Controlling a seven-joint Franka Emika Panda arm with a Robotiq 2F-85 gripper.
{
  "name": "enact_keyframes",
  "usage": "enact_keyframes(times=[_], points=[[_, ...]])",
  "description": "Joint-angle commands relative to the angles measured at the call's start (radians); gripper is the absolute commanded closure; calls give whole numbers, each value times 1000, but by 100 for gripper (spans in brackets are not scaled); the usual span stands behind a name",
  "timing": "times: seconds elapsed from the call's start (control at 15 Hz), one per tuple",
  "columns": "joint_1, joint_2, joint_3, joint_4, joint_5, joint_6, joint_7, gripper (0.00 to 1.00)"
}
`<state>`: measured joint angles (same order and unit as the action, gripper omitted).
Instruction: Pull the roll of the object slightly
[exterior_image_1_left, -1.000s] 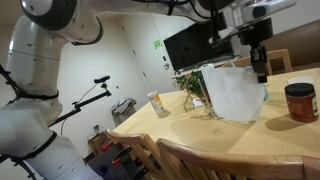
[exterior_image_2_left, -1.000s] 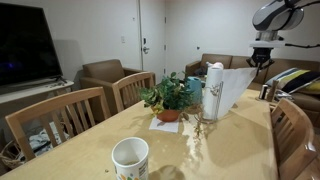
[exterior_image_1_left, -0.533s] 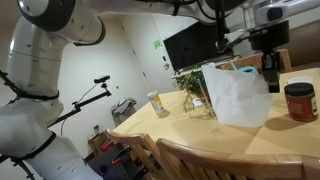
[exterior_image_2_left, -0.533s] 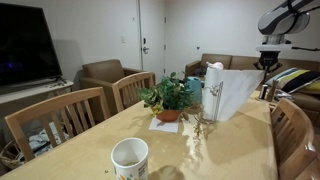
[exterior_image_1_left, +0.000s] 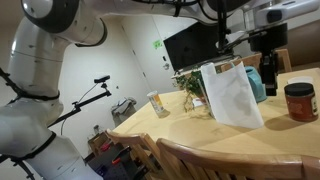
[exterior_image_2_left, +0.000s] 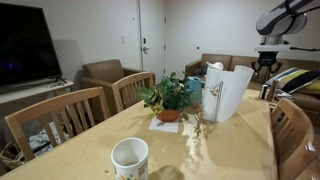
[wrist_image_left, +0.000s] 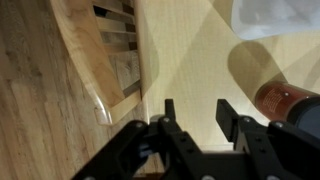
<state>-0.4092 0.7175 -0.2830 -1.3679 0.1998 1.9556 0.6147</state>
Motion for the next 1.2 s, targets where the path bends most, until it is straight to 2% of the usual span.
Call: enact_keyframes(times=[0.0,0.13,0.2,0.6,0.93,1.13], points=[[-9,10,-2,36,27,-45,9,19],[-17,-3,-6,25,34,-41,8,4],[-20,-12,-10,16,35,-37,8,1],[-42,-108,22,-69,84,36,-68,0],[-47,-209,95,-159,187,100,-280,0],[-49,-249,129,-197,272,95,-436,0]])
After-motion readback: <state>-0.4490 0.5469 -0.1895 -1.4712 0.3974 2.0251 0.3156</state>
